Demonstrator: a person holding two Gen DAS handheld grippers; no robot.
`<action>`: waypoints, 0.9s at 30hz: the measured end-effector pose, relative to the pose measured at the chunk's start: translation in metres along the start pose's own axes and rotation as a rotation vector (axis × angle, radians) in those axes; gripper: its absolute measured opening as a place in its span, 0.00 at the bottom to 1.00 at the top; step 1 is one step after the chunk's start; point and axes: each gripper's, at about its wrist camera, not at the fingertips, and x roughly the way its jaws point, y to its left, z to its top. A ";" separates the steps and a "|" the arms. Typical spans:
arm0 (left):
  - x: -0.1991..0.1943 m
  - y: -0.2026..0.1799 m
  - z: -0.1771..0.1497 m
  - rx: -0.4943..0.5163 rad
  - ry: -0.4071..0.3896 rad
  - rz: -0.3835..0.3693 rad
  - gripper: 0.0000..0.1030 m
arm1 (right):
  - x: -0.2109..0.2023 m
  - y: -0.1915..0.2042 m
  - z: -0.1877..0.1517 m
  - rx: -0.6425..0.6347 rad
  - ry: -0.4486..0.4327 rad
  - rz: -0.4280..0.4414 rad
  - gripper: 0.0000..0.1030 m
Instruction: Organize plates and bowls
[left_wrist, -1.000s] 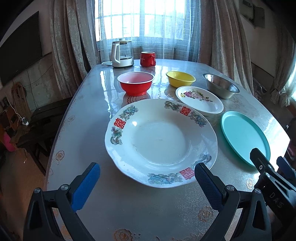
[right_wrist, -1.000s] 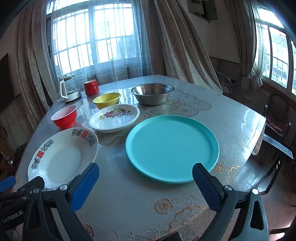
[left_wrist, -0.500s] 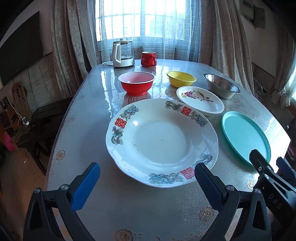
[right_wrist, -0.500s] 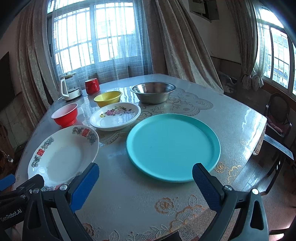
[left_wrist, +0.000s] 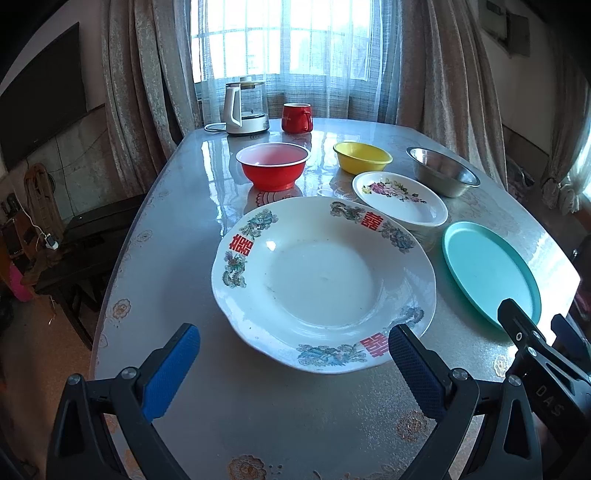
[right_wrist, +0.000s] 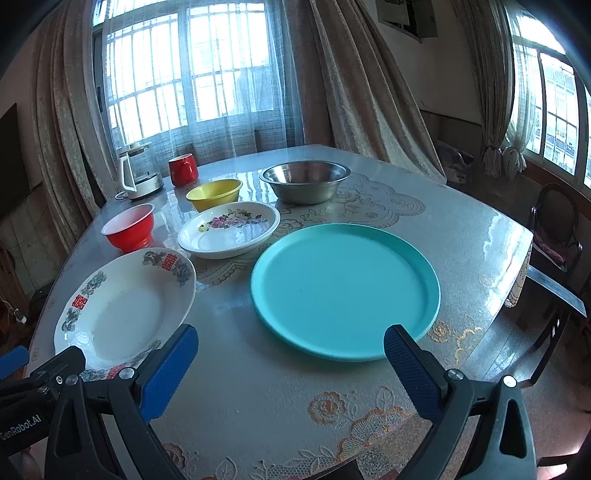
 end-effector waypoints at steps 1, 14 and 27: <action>0.000 0.000 0.000 -0.001 0.000 -0.002 1.00 | 0.000 0.000 0.000 -0.001 0.003 -0.001 0.99; 0.001 -0.001 -0.001 0.002 0.005 -0.001 1.00 | 0.000 -0.001 -0.001 0.002 0.010 -0.002 0.99; 0.004 0.002 -0.001 -0.007 0.014 0.000 1.00 | 0.003 -0.001 -0.001 -0.009 0.004 0.023 0.99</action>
